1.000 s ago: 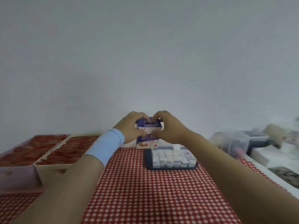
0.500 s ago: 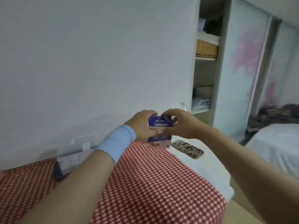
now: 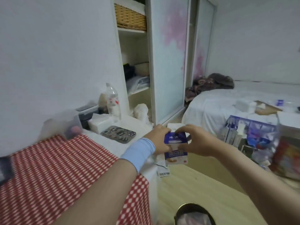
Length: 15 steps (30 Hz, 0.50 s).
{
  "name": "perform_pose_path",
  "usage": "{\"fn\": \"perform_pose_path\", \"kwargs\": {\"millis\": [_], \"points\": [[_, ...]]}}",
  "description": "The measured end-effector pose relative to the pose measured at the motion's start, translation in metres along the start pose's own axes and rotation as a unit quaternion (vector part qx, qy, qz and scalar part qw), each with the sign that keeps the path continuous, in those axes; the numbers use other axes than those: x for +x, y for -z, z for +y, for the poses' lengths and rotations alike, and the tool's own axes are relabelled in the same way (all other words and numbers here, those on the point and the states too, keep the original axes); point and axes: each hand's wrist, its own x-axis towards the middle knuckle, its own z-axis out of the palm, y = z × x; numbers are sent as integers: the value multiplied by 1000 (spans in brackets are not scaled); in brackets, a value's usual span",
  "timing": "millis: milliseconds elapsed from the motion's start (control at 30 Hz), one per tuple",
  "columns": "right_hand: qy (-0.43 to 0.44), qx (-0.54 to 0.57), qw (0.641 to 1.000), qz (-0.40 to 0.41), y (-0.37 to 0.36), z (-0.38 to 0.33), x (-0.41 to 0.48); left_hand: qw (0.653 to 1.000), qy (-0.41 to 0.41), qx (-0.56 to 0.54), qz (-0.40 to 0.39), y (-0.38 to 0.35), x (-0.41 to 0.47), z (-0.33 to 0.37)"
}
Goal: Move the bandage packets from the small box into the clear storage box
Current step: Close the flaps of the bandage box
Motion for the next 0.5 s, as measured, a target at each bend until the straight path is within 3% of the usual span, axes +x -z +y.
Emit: {"fn": "perform_pose_path", "kwargs": {"millis": [267, 500], "points": [[-129, 49, 989, -48, -98, 124, -42, 988, 49, -97, -106, -173, 51, 1], [-248, 159, 953, -70, -216, 204, -75, 959, 160, -154, -175, -310, 73, -18]]}}
